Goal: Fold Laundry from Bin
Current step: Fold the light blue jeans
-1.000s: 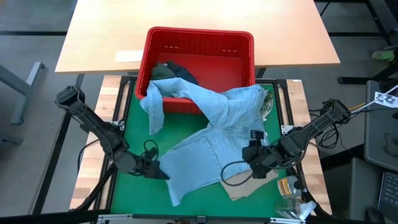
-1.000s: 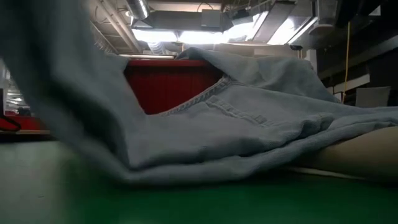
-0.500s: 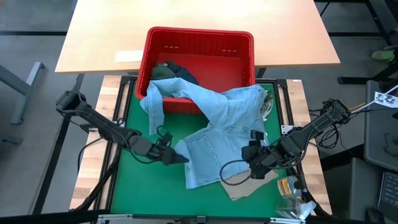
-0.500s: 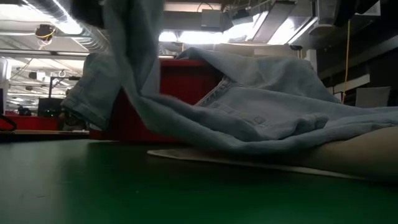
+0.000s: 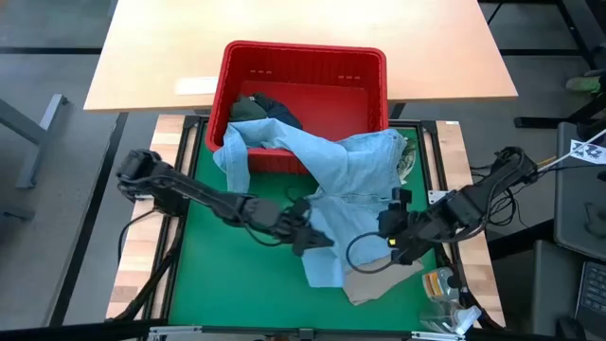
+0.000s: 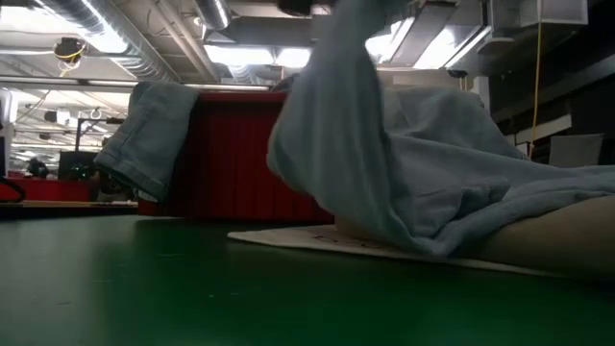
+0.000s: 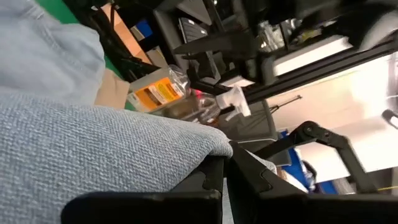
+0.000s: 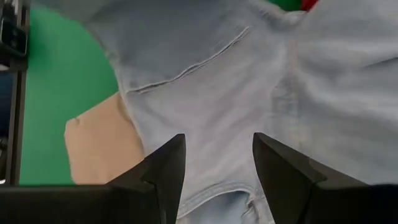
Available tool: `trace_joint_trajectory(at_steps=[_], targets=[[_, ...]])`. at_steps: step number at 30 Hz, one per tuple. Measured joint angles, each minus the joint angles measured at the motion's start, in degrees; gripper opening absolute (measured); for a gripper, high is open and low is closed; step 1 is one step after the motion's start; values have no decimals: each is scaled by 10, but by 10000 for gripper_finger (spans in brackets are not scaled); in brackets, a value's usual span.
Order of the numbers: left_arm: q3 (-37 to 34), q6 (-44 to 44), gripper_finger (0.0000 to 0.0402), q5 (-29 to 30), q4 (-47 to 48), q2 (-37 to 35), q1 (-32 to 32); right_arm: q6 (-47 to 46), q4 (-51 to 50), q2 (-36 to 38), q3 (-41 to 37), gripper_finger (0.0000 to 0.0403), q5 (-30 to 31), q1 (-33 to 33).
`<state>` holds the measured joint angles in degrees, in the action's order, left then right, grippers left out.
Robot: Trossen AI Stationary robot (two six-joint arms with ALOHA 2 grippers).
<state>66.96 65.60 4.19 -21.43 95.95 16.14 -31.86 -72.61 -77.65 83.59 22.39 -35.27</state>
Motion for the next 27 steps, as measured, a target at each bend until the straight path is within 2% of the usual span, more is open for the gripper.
trace_joint_trajectory(at_steps=[10, 13, 27], targets=[[141, -46, 0, -74, 0, 133, -52, -1, -30, 62, 4, 186, 30, 0], [179, -62, 0, -76, -1, 165, -65, -1, -30, 71, 5, 186, 52, 0], [317, -78, 0, -80, -1, 285, -89, 6, -31, 73, 5, 186, 55, 0]])
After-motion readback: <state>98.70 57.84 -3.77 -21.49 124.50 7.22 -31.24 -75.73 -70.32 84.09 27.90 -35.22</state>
